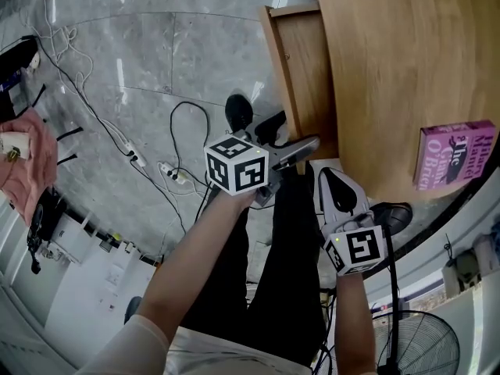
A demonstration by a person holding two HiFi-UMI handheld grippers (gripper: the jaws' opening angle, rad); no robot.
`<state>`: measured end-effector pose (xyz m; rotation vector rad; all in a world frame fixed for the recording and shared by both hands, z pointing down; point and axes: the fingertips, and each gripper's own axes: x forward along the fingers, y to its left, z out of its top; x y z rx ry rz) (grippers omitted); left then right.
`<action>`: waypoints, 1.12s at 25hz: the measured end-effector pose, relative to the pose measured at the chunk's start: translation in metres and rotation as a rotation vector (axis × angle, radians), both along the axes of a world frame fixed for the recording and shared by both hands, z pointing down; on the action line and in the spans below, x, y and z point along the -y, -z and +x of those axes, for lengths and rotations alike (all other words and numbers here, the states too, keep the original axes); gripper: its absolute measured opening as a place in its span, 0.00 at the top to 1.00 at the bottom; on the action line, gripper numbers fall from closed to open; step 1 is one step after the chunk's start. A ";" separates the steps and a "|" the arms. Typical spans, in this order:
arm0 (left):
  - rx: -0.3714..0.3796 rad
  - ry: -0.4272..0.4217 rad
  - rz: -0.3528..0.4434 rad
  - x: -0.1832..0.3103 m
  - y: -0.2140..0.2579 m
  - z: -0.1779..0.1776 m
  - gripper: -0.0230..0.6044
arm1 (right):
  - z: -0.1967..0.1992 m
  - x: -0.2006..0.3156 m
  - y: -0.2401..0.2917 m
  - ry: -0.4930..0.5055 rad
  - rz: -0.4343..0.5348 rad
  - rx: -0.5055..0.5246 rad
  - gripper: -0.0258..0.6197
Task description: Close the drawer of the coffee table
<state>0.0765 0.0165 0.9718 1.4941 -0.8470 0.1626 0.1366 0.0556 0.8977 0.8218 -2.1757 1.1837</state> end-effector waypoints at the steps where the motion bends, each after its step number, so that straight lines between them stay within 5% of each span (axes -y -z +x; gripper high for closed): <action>1: -0.005 -0.016 0.007 0.002 0.001 0.006 0.31 | 0.001 0.000 0.000 -0.005 0.000 0.002 0.94; 28: -0.108 -0.133 0.073 0.043 0.001 0.093 0.31 | 0.051 0.013 -0.011 -0.074 0.002 0.029 0.94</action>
